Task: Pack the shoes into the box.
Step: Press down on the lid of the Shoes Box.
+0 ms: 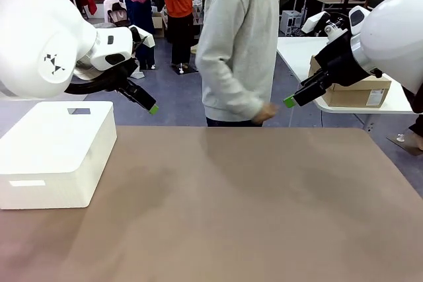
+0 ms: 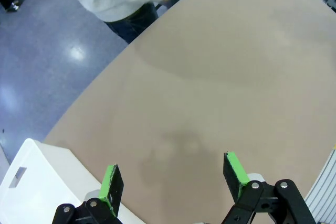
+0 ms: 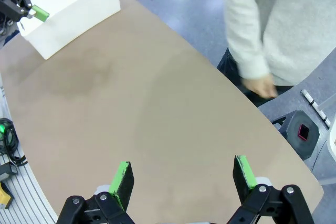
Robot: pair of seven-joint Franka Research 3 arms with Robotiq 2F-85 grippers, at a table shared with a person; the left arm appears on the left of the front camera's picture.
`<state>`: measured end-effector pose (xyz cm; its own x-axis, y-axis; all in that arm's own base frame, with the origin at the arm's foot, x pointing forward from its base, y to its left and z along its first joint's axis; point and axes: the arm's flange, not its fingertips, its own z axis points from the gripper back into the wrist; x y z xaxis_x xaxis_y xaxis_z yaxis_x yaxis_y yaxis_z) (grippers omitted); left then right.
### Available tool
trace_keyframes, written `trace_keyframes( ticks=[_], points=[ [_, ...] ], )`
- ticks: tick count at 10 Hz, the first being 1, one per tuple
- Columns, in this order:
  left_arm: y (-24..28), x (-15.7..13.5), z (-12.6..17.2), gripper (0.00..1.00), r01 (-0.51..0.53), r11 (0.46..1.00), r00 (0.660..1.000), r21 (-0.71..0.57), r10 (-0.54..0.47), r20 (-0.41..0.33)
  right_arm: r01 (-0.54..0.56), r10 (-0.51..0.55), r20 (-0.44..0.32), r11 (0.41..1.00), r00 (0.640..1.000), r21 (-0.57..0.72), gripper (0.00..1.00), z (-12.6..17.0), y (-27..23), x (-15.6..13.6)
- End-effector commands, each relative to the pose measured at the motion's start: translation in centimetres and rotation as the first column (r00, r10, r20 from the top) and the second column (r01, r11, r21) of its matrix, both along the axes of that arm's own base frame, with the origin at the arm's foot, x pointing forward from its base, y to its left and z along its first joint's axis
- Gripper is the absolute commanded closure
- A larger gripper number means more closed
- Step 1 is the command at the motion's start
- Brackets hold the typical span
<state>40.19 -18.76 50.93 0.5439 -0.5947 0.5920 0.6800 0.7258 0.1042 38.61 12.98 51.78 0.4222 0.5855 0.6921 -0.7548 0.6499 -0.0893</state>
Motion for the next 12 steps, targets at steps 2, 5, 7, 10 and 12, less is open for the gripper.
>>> trace_keyframes(
  ticks=[2, 5, 7, 10, 12],
  points=[
    [0.24, 0.08, 0.15, 0.0, 0.009, 1.0, 1.0, 0.007, -0.008, -0.002, 0.015, -0.015, -0.002, 1.0, 1.0, 0.004, 0.0, -0.06, 0.03, -0.17],
    [0.24, 0.08, 0.15, 0.0, 0.009, 1.0, 1.0, 0.007, -0.008, -0.002, 0.015, -0.015, -0.002, 1.0, 1.0, 0.004, 0.0, -0.06, 0.03, -0.17],
    [0.24, 0.08, 0.15, 0.0, 0.009, 1.0, 1.0, 0.007, -0.008, -0.002, 0.015, -0.015, -0.002, 1.0, 1.0, 0.004, 0.0, -0.06, 0.03, -0.17],
    [0.24, 0.08, 0.15, 0.0, 0.009, 1.0, 1.0, 0.007, -0.008, -0.002, 0.015, -0.015, -0.002, 1.0, 1.0, 0.004, 0.0, -0.06, 0.03, -0.17],
    [0.24, 0.08, 0.15, 0.0, 0.009, 1.0, 1.0, 0.007, -0.008, -0.002, 0.015, -0.015, -0.002, 1.0, 1.0, 0.004, 0.0, -0.06, 0.03, -0.17]
  ],
)
